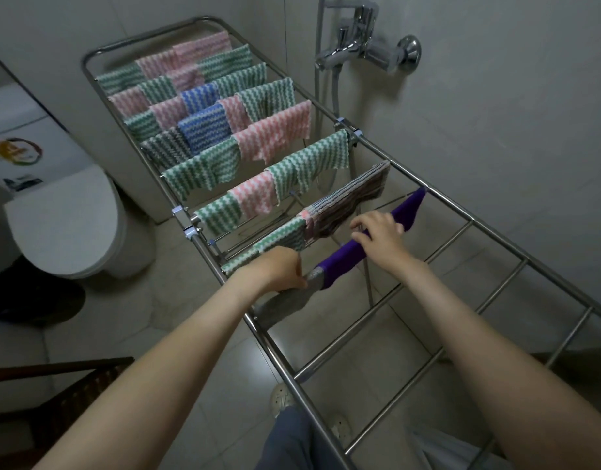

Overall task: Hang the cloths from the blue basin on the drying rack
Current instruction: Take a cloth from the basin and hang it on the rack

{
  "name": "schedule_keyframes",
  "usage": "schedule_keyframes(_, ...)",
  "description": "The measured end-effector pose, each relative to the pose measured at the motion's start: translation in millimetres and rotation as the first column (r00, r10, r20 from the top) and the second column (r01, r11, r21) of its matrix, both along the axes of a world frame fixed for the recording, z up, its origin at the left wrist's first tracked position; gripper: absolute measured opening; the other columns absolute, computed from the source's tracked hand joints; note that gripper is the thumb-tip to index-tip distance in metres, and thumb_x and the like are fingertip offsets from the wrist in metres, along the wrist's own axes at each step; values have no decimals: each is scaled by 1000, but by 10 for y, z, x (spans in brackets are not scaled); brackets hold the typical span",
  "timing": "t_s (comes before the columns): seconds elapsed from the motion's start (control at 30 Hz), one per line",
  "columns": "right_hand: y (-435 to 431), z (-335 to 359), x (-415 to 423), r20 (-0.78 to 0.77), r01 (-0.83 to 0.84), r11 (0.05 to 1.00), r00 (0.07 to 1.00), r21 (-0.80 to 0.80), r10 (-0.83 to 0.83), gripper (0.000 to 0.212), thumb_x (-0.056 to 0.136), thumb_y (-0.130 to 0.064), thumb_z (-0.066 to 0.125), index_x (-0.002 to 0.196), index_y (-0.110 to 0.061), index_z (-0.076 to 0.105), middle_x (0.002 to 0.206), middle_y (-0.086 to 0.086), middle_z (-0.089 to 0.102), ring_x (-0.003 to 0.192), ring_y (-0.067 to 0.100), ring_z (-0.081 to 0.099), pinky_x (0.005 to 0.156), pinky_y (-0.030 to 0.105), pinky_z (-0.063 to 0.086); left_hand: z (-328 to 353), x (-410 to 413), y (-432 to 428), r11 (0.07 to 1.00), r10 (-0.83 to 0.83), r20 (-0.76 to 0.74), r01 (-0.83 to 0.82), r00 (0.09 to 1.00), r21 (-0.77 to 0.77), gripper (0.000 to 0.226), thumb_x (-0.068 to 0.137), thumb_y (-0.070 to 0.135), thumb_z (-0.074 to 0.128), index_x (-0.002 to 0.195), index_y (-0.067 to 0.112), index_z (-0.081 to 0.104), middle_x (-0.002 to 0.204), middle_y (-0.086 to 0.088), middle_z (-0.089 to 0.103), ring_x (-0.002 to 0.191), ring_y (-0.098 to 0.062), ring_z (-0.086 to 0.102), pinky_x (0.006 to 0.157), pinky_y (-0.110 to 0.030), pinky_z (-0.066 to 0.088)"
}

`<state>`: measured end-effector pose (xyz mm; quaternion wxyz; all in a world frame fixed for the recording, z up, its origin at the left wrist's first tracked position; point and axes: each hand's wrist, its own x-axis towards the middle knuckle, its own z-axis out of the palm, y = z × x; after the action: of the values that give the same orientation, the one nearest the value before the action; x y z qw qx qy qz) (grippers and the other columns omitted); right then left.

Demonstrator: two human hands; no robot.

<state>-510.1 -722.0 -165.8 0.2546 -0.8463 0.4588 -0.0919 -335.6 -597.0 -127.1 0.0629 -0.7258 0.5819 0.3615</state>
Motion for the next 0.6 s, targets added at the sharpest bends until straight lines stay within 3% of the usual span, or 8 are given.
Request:
schedule_keyframes(0.1, -52, -43, -47, 93, 201, 979, 975, 12, -201, 26, 90, -15, 59, 113, -5, 56, 121, 13, 50, 118, 31, 39, 99, 39, 32, 19, 41, -1, 1000, -8, 7, 8, 1000, 27, 25, 87, 25, 63, 90, 1, 71, 91, -13, 72, 82, -25, 68, 61, -26, 45)
schedule_keyframes(0.2, -65, -9, -50, 211, 383, 920, 895, 88, -393, 24, 90, -15, 59, 108, -2, 52, 116, 15, 48, 108, 31, 47, 95, 38, 40, 42, 66, -28, 996, -9, -5, 9, 1000, 88, 24, 88, 24, 63, 92, 1, 71, 92, -12, 73, 74, -21, 66, 52, -21, 45)
schedule_keyframes(0.3, -99, 16, -30, 193, 510, 832, 813, 216, -549, 22, 94, -22, 54, 104, -2, 51, 112, 15, 54, 98, 29, 55, 84, 33, 43, 59, 41, -87, 995, 21, -20, -19, 1000, 101, 29, 91, 28, 59, 94, 1, 70, 92, -12, 73, 68, -19, 64, 62, -25, 52)
schedule_keyframes(0.4, -112, -12, -5, 111, 535, 766, 790, 356, -603, 21, 95, -30, 48, 83, -14, 53, 101, 18, 65, 88, 33, 64, 78, 41, 54, 60, -45, -154, 998, 64, -52, -63, 997, 22, 36, 92, 35, 56, 94, 0, 67, 89, -13, 71, 74, -24, 67, 70, -32, 54)
schedule_keyframes(0.47, -117, -20, -7, 108, 542, 757, 783, 364, -613, 20, 95, -29, 48, 85, -13, 57, 100, 14, 65, 90, 32, 63, 81, 42, 53, 59, -110, -197, 999, 36, -36, -36, 999, 3, 34, 90, 30, 59, 92, -2, 68, 84, -14, 70, 70, -25, 64, 65, -33, 52)
schedule_keyframes(0.6, -146, -28, -43, 132, 556, 766, 775, 324, -618, 18, 96, -21, 45, 95, -10, 59, 96, 8, 60, 90, 24, 57, 73, 30, 43, 80, -169, -280, 993, -82, 51, 77, 995, 93, 32, 88, 29, 61, 85, -1, 71, 74, -7, 64, 62, -19, 56, 62, -27, 43)
